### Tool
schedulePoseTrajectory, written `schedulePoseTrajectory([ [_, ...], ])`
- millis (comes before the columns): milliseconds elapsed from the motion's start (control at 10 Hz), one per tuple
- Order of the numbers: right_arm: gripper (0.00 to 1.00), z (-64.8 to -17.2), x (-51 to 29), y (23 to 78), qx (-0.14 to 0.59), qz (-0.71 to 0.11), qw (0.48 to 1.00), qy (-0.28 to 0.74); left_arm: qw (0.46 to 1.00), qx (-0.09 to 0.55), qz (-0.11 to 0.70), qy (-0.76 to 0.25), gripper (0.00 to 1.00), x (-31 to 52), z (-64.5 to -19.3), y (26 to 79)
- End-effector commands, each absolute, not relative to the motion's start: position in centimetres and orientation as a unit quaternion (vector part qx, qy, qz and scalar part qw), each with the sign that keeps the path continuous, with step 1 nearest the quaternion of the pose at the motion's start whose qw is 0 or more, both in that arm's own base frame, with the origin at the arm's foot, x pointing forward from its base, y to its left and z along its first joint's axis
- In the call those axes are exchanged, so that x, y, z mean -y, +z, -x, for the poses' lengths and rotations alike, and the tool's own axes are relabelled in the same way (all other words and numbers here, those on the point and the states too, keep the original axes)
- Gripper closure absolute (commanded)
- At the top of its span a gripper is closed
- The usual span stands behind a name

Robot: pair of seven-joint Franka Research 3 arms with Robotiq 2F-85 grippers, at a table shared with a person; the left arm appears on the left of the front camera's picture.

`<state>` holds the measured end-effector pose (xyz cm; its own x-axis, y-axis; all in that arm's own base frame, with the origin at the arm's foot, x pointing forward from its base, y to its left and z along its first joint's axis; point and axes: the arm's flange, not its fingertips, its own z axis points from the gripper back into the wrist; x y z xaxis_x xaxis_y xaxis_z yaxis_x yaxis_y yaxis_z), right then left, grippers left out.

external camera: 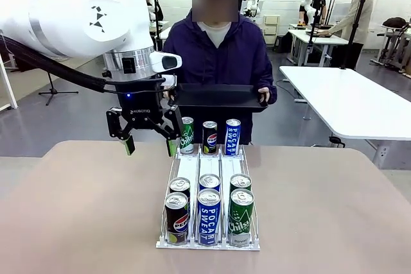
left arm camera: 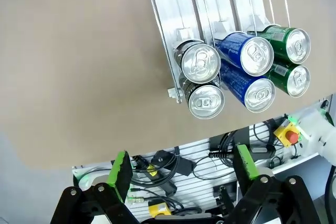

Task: Retrieve and hand over the desired beverage to the person.
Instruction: Pick up a can of the same type that the person held from the Automatic Can Dispenser.

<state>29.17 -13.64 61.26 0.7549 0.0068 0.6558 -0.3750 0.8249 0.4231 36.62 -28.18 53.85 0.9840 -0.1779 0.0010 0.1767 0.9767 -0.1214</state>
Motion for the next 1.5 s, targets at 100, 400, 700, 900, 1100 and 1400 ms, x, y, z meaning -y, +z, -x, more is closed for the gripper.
schedulePoseTrajectory([
  [100, 0.00, -29.4, 13.8, 61.2, 0.339, -0.289, 0.888, 0.114, 0.993, -0.006, 0.055, -0.101, 0.00, 27.8, -36.5, 54.3],
  [400, 0.00, -29.4, 13.8, 61.2, 0.339, -0.289, 0.888, 0.114, 0.996, 0.008, 0.035, -0.082, 0.00, 29.2, -35.6, 51.6],
  [700, 0.00, -29.4, 13.8, 61.2, 0.339, -0.289, 0.888, 0.114, 0.997, 0.055, -0.027, -0.042, 0.00, 33.5, -33.1, 48.5],
  [900, 0.00, -29.4, 13.8, 61.2, 0.339, -0.289, 0.888, 0.114, 0.997, 0.066, -0.030, -0.038, 0.00, 34.4, -33.2, 46.5],
  [1100, 0.00, -29.4, 13.8, 61.2, 0.339, -0.289, 0.888, 0.114, 0.997, 0.063, -0.011, -0.034, 0.00, 34.3, -33.9, 45.4],
  [1400, 0.00, -29.4, 13.8, 61.2, 0.339, -0.289, 0.888, 0.114, 0.998, 0.053, 0.007, -0.023, 0.00, 34.3, -33.9, 43.9],
])
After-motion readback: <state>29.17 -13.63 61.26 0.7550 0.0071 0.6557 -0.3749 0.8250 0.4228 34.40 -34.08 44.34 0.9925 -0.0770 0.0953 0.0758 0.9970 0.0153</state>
